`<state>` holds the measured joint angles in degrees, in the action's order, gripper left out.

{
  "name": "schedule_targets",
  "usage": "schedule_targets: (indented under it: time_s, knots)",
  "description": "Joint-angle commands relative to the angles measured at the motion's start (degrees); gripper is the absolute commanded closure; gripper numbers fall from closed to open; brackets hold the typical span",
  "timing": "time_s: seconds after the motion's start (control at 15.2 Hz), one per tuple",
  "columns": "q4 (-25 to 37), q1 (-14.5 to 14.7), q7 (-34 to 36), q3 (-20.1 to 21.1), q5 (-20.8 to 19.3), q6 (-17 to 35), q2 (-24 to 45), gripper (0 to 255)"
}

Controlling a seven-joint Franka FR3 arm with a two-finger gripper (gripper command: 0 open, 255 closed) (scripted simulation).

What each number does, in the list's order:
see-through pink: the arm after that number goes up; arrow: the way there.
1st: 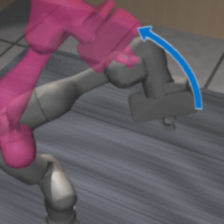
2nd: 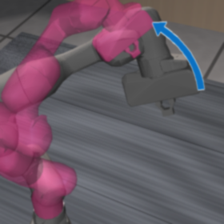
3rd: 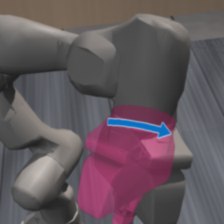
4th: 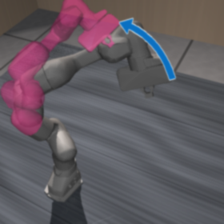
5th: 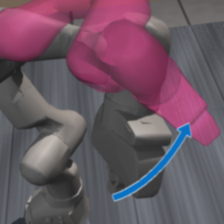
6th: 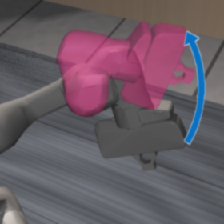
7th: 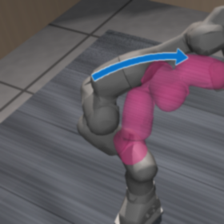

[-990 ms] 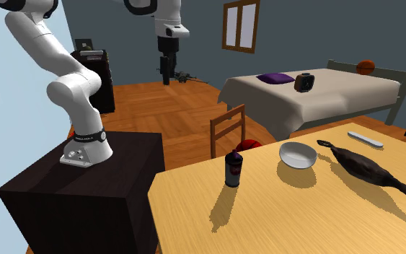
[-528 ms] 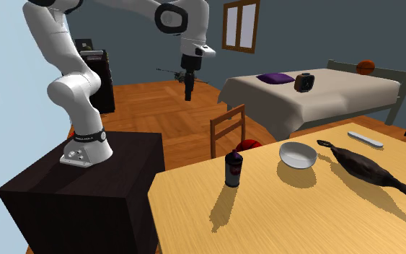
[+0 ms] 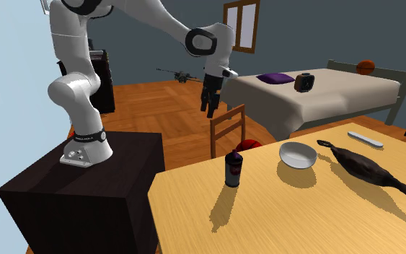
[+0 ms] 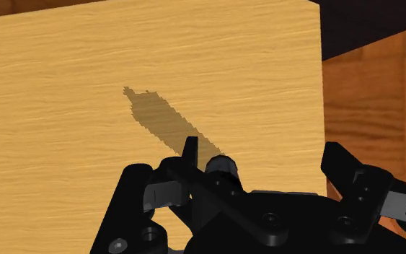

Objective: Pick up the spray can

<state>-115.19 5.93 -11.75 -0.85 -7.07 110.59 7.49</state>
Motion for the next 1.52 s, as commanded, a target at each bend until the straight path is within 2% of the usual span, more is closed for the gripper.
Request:
schedule_targets:
  time_s: [0.0,0.66,1.25,1.45]
  knots:
    - [3.5,0.4,-1.3,0.3,-1.7,0.4,4.9,0]
    - [24.0,3.6,-7.3,0.9,-10.0,-0.9,29.0,0]
    - [48.9,7.5,-14.6,0.2,-15.9,-6.0,52.2,0]
    - [49.9,7.5,-14.3,0.1,-15.9,-5.2,54.0,0]
